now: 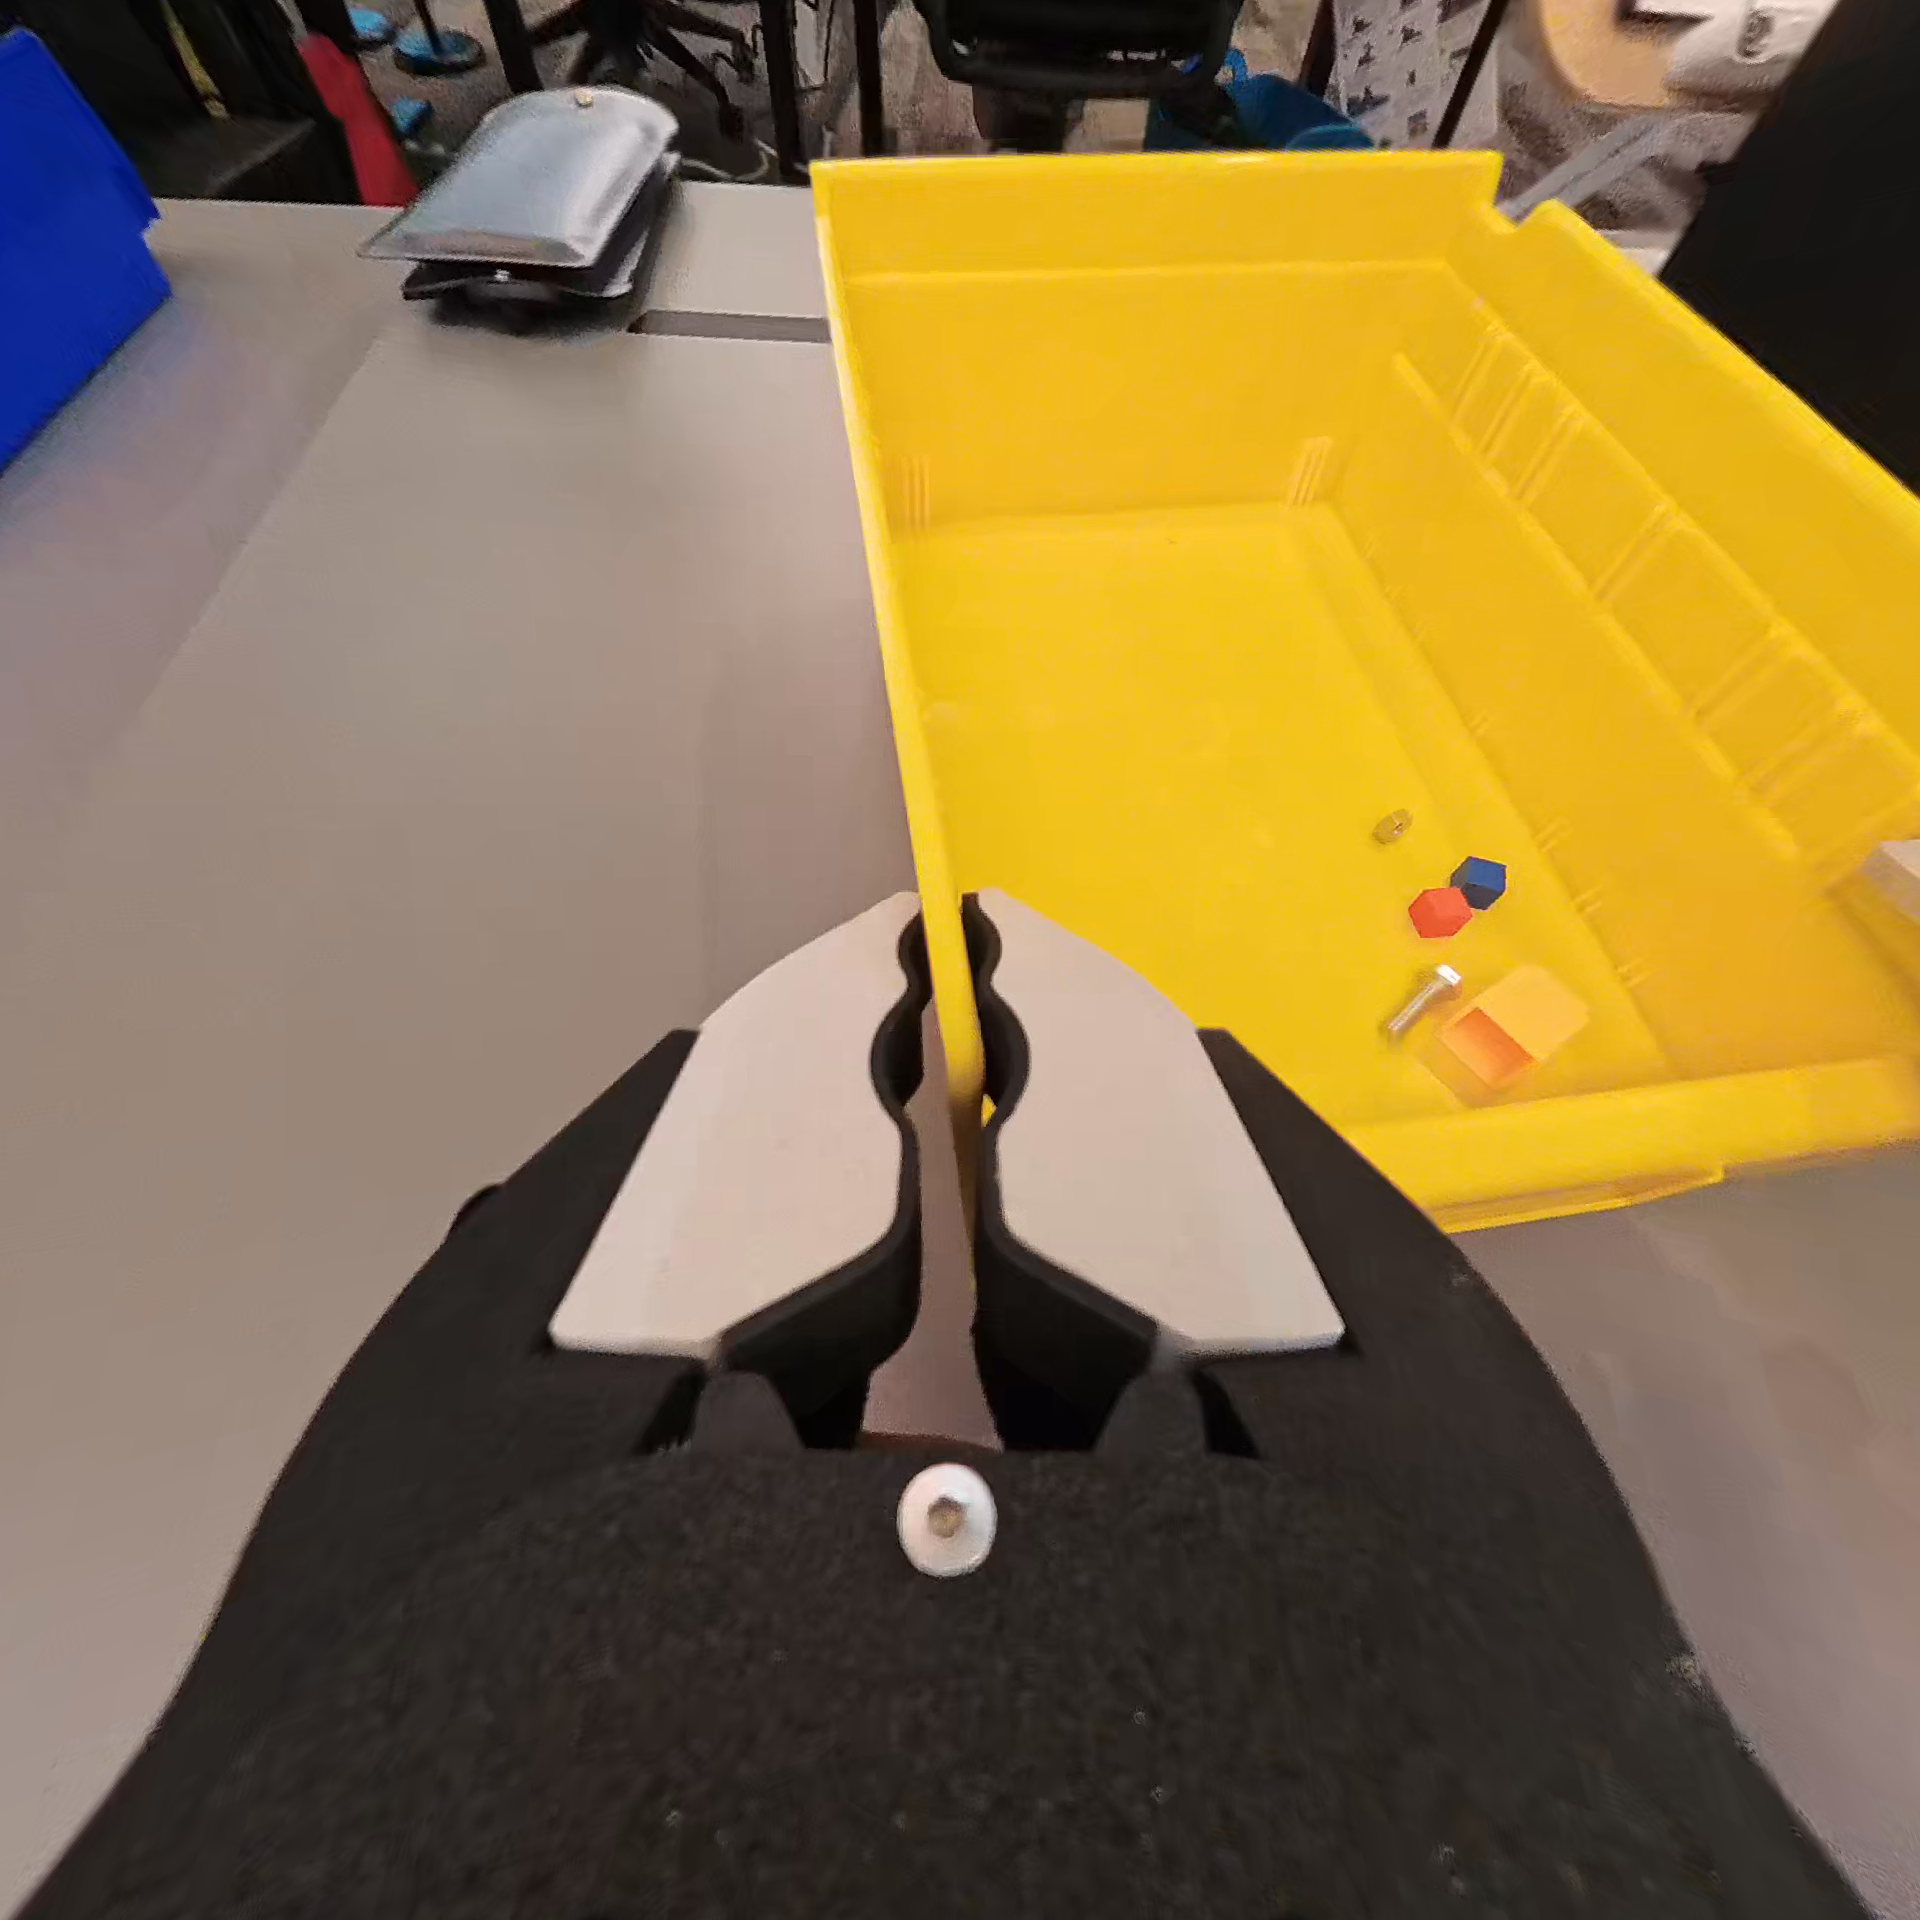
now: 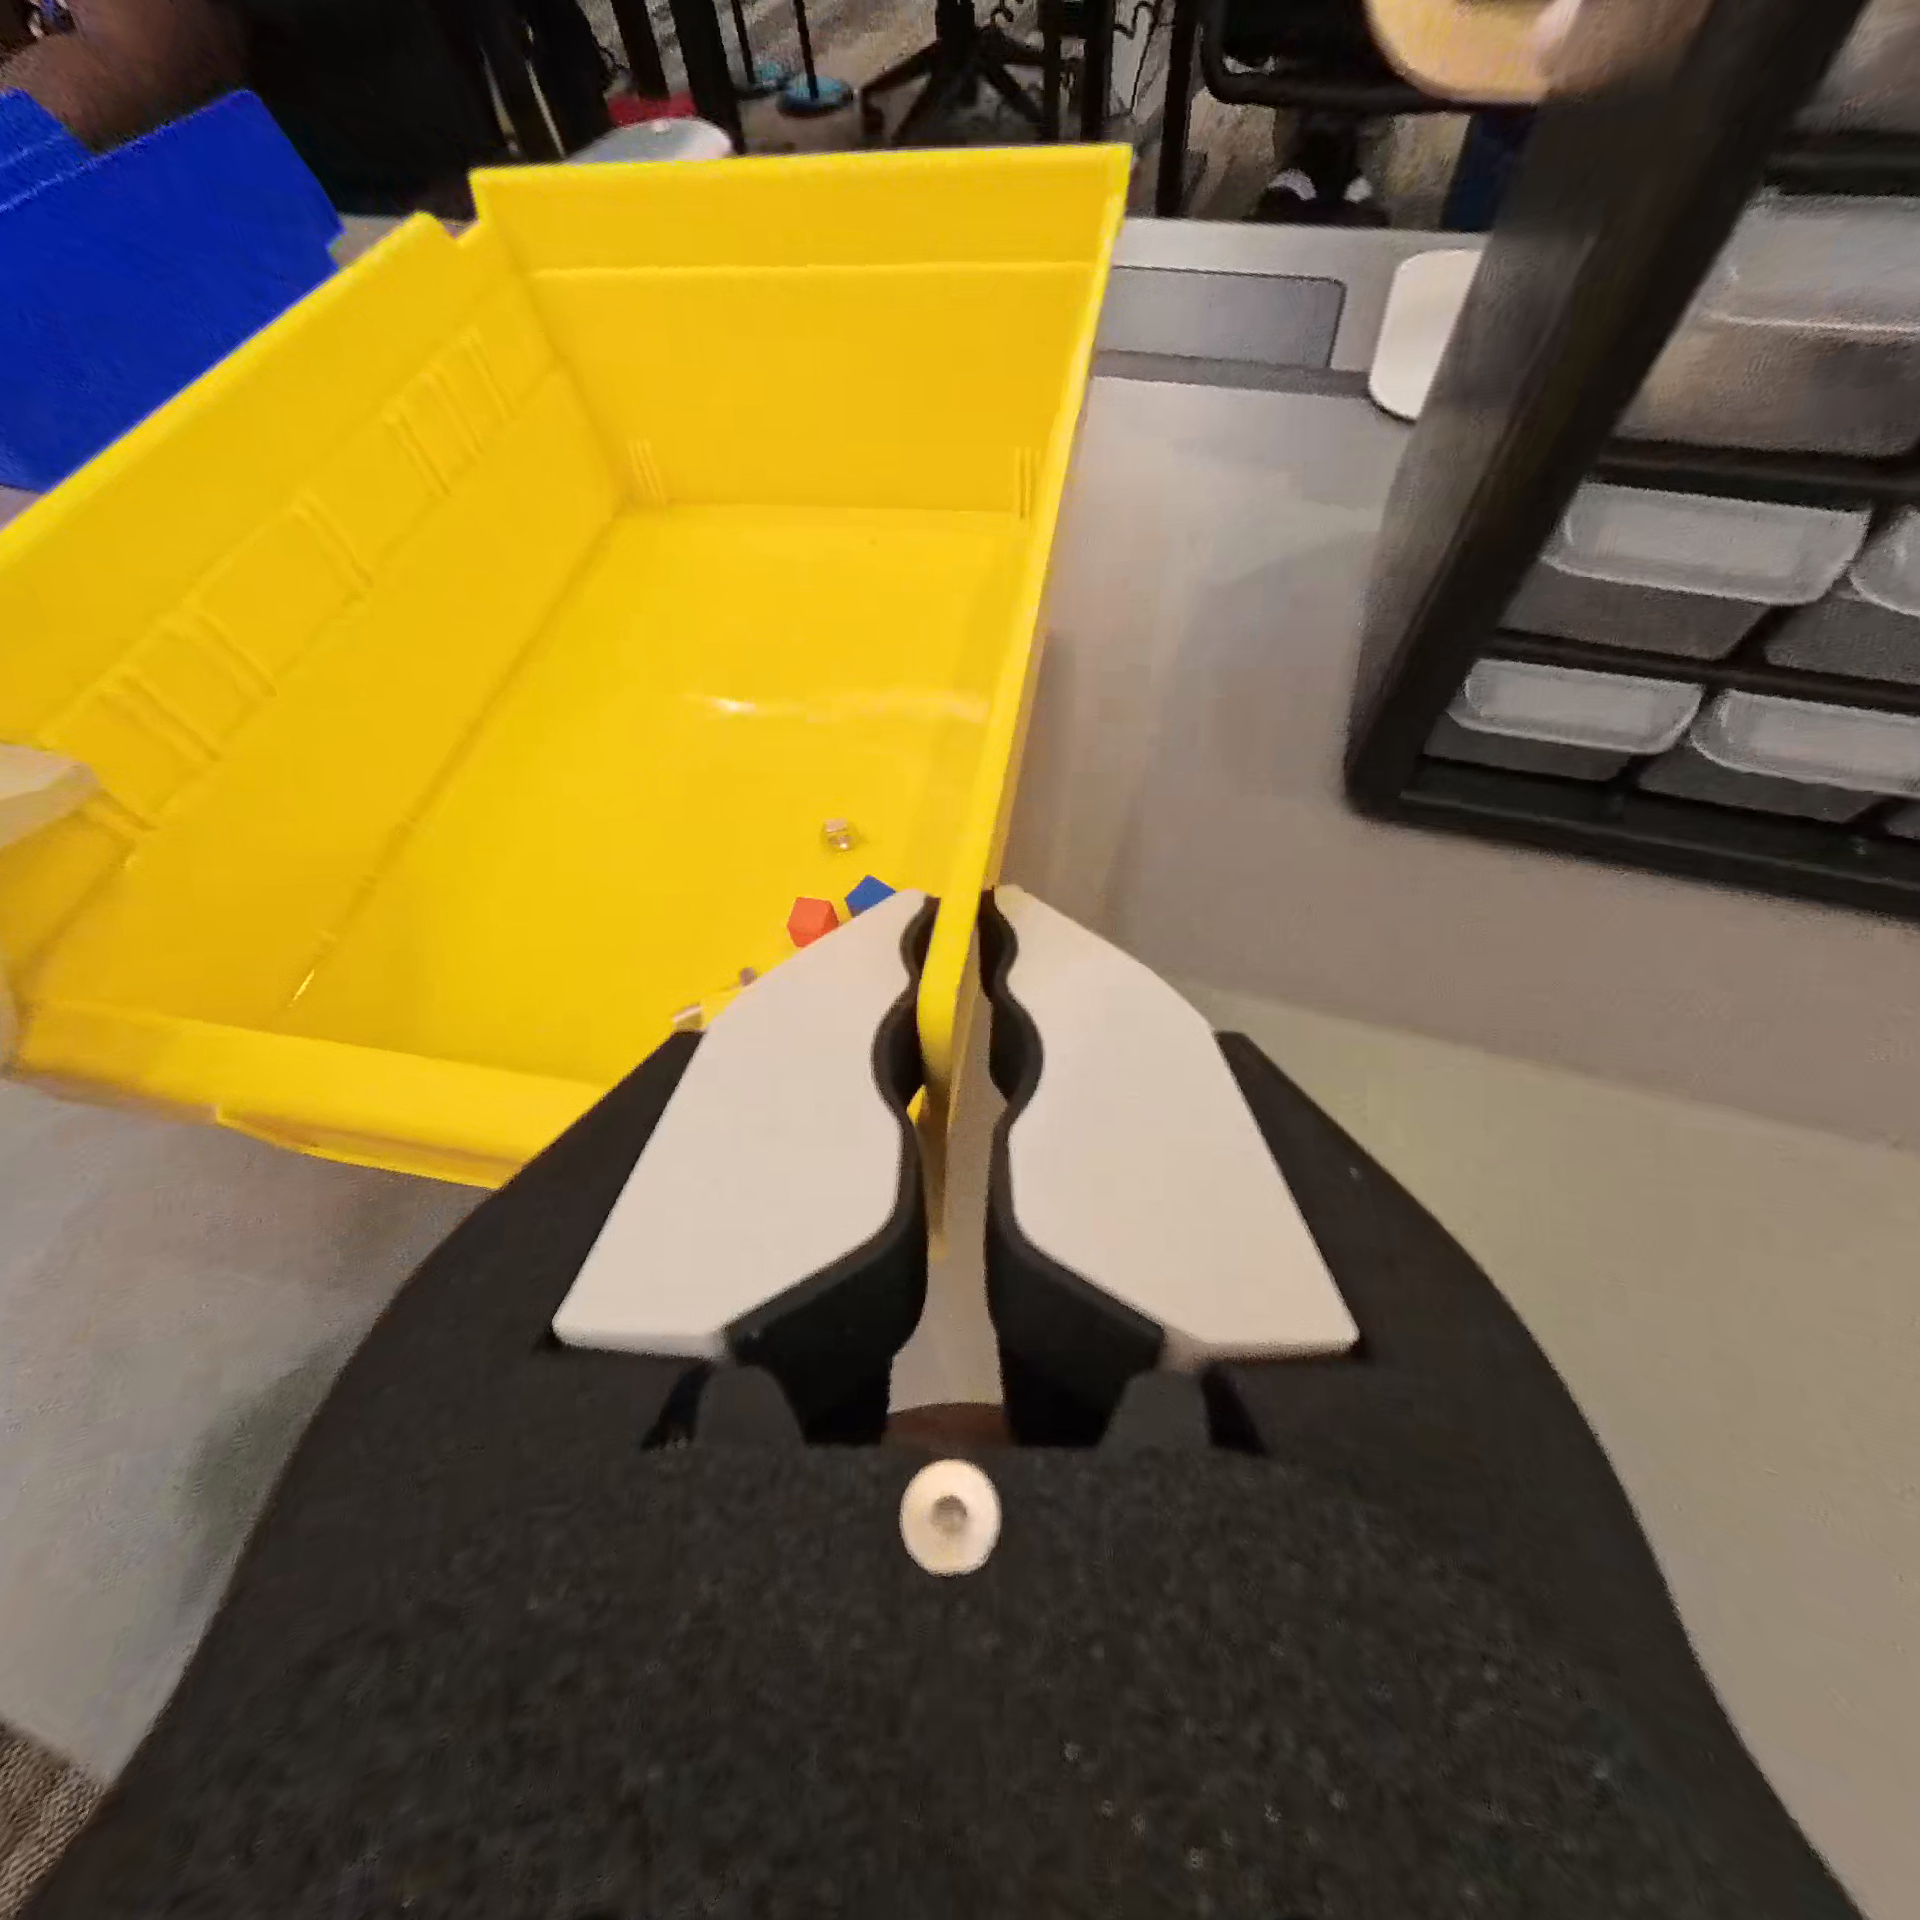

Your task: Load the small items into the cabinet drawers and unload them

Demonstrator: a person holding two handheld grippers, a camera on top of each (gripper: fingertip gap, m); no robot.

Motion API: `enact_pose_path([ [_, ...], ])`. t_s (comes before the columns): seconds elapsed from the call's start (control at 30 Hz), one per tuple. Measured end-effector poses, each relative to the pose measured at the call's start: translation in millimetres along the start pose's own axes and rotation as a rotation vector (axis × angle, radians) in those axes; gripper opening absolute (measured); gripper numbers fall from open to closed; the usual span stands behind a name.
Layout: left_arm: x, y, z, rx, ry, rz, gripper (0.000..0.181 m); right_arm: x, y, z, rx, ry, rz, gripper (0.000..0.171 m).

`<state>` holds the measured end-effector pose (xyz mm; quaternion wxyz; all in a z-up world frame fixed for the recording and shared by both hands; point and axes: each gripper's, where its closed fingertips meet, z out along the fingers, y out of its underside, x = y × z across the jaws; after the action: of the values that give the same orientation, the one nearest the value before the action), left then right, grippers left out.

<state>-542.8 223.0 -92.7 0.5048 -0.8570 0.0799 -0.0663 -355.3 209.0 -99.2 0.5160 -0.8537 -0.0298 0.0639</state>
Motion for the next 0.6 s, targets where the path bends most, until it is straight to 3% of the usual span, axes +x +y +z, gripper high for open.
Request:
enact_pose_path([
  [0.2, -22.2, -1.5, 54.4, -0.083, 0.054, 0.002, 0.004, -6.1, 7.8, 42.8, -0.057, 0.012, -0.016, 0.01],
  [0.33, -26.3, 0.5, 63.1, -0.1, 0.04, -0.029, 0.005, -11.9, 10.7, 40.1, -0.027, -0.082, -0.09, 0.018],
  [0.37, -24.7, 0.4, 59.9, -0.109, 0.051, -0.051, 0.006, -9.7, 8.6, 32.1, -0.014, -0.117, -0.088, 0.018],
  [0.43, -23.4, -6.3, 42.7, -0.09, 0.024, -0.079, 0.034, -1.6, -0.7, 4.2, 0.063, -0.21, -0.073, 0.03],
  [0.53, -12.2, -30.7, -6.7, 0.04, -0.032, -0.047, 0.062, 16.1, 1.9, -52.9, 0.102, -0.424, -0.115, 0.035],
  [0.6, 13.2, -40.9, -43.7, 0.122, -0.016, -0.012, 0.065, 51.6, 11.4, -90.4, 0.11, -0.471, -0.158, 0.038],
])
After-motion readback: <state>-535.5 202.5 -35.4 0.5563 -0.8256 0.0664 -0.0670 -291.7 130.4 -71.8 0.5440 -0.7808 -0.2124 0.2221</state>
